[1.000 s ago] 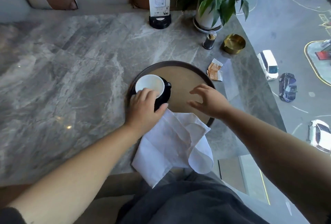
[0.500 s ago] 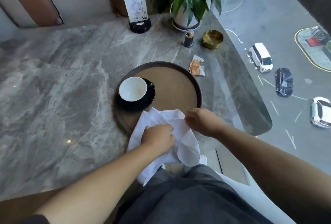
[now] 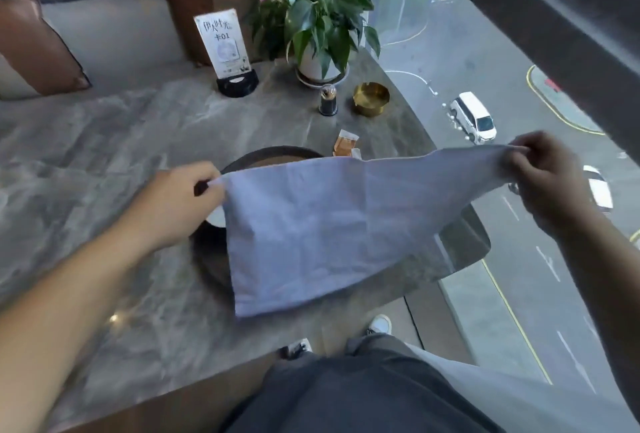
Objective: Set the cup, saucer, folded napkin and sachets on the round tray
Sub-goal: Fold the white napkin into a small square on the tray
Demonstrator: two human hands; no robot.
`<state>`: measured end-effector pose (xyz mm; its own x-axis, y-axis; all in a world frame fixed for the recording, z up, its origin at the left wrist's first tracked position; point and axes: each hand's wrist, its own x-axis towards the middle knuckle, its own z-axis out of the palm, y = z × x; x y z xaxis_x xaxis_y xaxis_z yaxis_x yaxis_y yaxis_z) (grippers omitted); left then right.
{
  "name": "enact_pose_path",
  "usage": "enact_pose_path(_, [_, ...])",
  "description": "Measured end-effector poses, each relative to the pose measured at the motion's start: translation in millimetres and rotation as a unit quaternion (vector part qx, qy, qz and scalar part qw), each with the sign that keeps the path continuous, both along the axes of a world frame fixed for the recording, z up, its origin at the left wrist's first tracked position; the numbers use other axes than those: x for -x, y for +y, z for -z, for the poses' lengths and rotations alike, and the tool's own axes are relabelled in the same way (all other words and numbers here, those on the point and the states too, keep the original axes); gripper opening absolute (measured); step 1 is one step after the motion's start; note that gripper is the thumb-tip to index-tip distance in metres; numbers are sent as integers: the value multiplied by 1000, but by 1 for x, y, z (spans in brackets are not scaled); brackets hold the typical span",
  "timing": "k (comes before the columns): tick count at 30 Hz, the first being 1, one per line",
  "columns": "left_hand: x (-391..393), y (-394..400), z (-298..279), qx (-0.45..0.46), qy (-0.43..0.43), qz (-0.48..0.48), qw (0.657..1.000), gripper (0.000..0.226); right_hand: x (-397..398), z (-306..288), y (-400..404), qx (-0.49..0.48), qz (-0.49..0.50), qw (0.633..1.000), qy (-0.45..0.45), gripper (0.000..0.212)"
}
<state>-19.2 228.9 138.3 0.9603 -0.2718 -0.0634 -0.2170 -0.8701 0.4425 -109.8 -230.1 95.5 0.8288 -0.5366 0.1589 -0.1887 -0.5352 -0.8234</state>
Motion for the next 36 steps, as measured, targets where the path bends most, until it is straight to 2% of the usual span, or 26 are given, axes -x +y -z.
enact_pose_path(2, [-29, -18, -6, 46, -33, -16, 998, 23, -10, -14, -15, 6, 58, 998, -24, 7])
enact_pose_path(4, [-65, -43, -10, 154, -41, -28, 987, 21, -25, -29, -25, 21, 90, 994, -58, 6])
enact_pose_path(6, [-102, -71, -16, 296, -10, -64, 953, 18, -49, -49, -33, 36, 110, 988, -101, 5])
enact_pose_path(8, [-133, -99, -33, 388, -5, -84, 918, 17, -77, -74, -47, 31, 128, 979, -157, 6])
enact_pose_path(11, [-158, -130, -76, 475, -61, -73, 875, 21, -112, -121, -78, 6, 149, 959, -241, 5])
enact_pose_path(14, [-164, -141, -113, 534, -140, -31, 833, 12, -115, -155, -89, -28, 146, 945, -293, 15])
enact_pose_path(17, [-153, -139, -122, 585, -141, 18, 798, 8, -94, -162, -87, -37, 127, 925, -356, 14])
enact_pose_path(19, [-136, -133, -110, 603, -119, 36, 788, 11, -71, -156, -82, -19, 125, 940, -316, 13])
enact_pose_path(21, [-121, -119, -82, 586, -92, 36, 804, 12, -44, -131, -72, -47, 125, 952, -275, 11])
enact_pose_path(23, [-107, -100, -40, 542, -59, 20, 838, 10, -14, -89, -52, -68, 94, 963, -242, 9])
enact_pose_path(26, [-83, -70, 34, 440, 18, -19, 898, 11, 30, -12, -22, -78, 36, 992, -87, 9])
enact_pose_path(30, [-48, -32, 114, 256, 139, 1, 956, 18, 76, 68, -8, -135, 7, 984, 119, 10])
enact_pose_path(32, [-31, -18, 133, 190, 175, 15, 966, 9, 90, 88, -6, -156, -15, 969, 190, 9])
enact_pose_path(34, [-20, -9, 143, 159, 209, 39, 964, 21, 101, 97, -8, -183, -42, 953, 237, 8])
enact_pose_path(36, [-11, -4, 141, 145, 243, 56, 957, 16, 109, 98, -14, -200, -74, 938, 273, 10])
